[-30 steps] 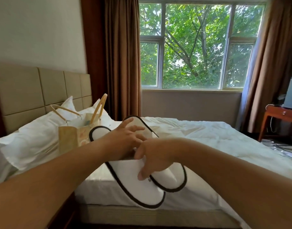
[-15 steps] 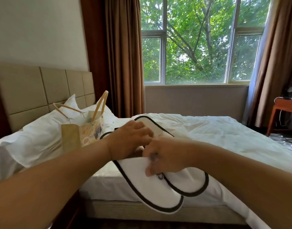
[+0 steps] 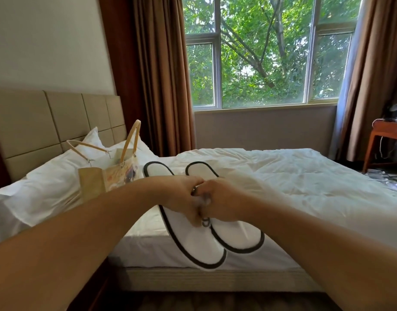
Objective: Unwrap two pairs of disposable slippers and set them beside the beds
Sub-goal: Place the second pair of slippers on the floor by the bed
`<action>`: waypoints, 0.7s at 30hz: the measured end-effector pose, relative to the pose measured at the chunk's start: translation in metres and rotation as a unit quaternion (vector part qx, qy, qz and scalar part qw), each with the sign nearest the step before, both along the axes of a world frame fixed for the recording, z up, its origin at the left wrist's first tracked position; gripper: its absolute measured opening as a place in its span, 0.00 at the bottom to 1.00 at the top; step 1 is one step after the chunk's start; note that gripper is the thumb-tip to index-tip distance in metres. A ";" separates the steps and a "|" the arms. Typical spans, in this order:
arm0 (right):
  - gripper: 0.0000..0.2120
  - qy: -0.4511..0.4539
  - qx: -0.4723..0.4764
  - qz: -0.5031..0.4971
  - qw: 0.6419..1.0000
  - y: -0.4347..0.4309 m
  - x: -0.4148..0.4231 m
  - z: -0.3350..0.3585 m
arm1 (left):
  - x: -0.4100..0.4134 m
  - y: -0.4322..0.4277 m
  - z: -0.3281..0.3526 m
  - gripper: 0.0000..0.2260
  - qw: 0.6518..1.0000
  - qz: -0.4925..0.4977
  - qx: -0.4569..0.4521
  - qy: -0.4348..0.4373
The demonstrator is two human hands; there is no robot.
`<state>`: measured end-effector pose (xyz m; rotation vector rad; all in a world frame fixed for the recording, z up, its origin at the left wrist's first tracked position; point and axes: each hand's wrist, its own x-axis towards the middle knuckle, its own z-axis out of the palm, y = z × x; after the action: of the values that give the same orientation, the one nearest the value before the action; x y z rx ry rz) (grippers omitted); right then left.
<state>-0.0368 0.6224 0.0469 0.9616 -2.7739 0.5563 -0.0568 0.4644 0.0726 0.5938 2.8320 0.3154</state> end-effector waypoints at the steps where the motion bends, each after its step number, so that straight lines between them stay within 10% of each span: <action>1: 0.11 -0.001 -0.016 0.010 1.000 0.002 0.002 -0.003 | 0.000 0.001 -0.003 0.29 0.999 -0.013 -0.021 0.021; 12: 0.46 -0.150 0.029 0.023 0.988 0.052 0.005 -0.019 | 0.003 0.004 -0.009 0.37 0.996 -0.018 -0.084 0.005; 21: 0.51 -0.125 0.080 0.017 0.989 0.078 0.001 -0.028 | 0.009 0.024 -0.009 0.38 0.992 -0.033 -0.121 0.010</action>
<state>-0.0355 0.7005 0.0188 1.0387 -3.0700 0.4943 -0.0483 0.4884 0.0631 0.6393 2.8036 -0.0465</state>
